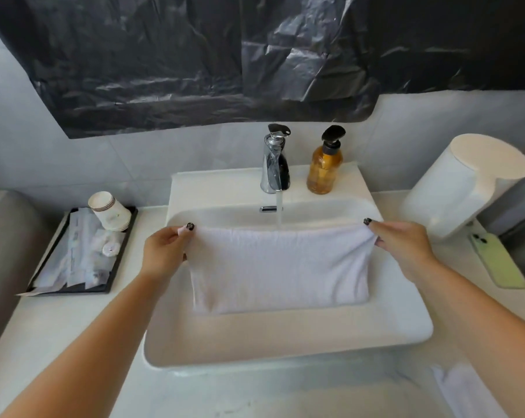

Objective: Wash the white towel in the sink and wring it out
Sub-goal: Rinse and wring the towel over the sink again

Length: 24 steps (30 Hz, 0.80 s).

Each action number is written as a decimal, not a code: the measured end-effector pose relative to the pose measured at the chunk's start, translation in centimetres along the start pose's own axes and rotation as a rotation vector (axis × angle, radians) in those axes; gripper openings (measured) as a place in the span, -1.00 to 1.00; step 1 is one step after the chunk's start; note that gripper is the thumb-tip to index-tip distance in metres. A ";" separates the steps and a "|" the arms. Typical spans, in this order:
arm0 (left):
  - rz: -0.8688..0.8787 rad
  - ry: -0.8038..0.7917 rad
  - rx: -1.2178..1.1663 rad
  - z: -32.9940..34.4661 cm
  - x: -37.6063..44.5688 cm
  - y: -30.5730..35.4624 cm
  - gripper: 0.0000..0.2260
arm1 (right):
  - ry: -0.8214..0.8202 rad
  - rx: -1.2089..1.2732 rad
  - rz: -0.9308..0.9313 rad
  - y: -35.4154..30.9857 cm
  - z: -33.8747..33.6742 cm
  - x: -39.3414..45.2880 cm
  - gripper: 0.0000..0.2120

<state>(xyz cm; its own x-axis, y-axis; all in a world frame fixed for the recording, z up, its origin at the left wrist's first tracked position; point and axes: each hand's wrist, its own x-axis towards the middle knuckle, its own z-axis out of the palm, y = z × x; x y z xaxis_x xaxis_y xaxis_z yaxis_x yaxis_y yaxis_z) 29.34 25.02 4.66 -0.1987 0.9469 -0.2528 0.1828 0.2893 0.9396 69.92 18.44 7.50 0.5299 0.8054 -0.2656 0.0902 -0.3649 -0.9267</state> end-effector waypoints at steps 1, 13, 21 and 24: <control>0.033 0.085 0.081 0.7 1.0 -0.4 -0.82 | -0.013 -0.134 -0.041 0.1 0.8 1.0 -0.71; 0.941 -0.465 1.378 2.9 -2.9 -7.9 -0.40 | -0.566 -1.428 -0.894 9.1 5.3 -2.6 -0.45; 1.066 -0.161 1.235 3.6 0.3 0.0 -0.92 | -0.234 -1.192 -0.738 0.0 6.1 -0.3 -0.85; 1.120 -0.077 1.056 2.9 1.1 4.2 -0.80 | -0.056 -1.065 -0.960 -4.1 5.0 0.6 -0.85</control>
<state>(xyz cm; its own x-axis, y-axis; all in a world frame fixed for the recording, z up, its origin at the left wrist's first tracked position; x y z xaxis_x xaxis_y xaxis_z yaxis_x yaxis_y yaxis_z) 32.63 27.67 7.64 0.5434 0.7351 0.4055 0.7825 -0.6184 0.0725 65.69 22.76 9.85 -0.1275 0.9441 0.3040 0.9781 0.1706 -0.1196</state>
